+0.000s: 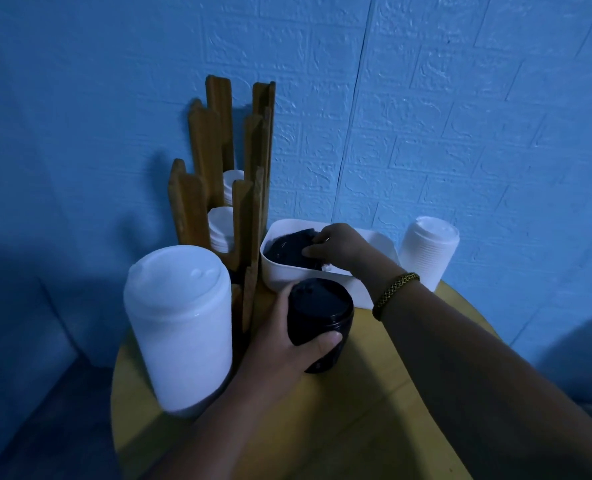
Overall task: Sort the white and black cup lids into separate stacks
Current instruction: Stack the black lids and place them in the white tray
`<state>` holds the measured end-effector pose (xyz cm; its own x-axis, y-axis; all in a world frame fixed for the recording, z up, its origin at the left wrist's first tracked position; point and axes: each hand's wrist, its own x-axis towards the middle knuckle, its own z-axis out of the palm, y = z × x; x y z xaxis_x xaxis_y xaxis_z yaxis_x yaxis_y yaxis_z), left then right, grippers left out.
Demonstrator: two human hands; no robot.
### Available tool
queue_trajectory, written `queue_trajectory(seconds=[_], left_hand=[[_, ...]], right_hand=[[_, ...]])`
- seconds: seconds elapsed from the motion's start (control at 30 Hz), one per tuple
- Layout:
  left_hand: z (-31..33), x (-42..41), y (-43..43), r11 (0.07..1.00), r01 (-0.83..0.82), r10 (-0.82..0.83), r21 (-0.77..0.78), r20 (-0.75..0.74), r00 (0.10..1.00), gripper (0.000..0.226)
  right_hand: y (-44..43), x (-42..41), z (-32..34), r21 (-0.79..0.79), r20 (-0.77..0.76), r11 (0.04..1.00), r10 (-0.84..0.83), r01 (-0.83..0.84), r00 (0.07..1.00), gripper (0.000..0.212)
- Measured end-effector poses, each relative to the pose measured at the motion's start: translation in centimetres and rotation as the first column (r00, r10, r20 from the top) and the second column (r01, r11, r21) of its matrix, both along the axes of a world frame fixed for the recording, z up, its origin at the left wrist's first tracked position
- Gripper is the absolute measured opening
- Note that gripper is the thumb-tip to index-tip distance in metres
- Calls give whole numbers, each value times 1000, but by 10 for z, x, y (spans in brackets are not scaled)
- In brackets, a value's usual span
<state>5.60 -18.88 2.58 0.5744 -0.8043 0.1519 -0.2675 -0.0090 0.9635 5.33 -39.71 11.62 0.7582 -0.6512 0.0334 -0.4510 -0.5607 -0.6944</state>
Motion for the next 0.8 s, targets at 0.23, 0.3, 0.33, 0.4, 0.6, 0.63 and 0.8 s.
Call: queue_trajectory(seconds=[0.23, 0.3, 0.33, 0.4, 0.6, 0.63, 0.8], left_hand=[[0, 0, 2, 1000, 14, -14, -4, -13, 1000, 91], [1, 1, 3, 1000, 11, -11, 1, -12, 1000, 91], [1, 2, 4, 1000, 9, -9, 2, -10, 1000, 92], [3, 1, 5, 1000, 9, -9, -7, -8, 1000, 92], [5, -3, 5, 1000, 0, 0, -28, 16, 1000, 97], [5, -3, 6, 1000, -1, 2, -27, 20, 1000, 97], [5, -5, 7, 1000, -2, 3, -28, 30, 1000, 91]], right_hand=[[0, -49, 18, 273, 279, 962, -109, 30, 954, 24], [3, -79, 26, 356, 389, 934, -151, 3, 909, 29], [6, -100, 27, 384, 416, 923, -167, -7, 894, 29], [10, -144, 22, 418, 408, 908, -216, 29, 887, 26], [18, -214, -33, 447, -1, 854, -297, 266, 955, 21], [20, -214, -41, 375, -77, 879, -287, 295, 955, 22], [30, -206, -39, -144, -201, 970, -222, 195, 954, 57]])
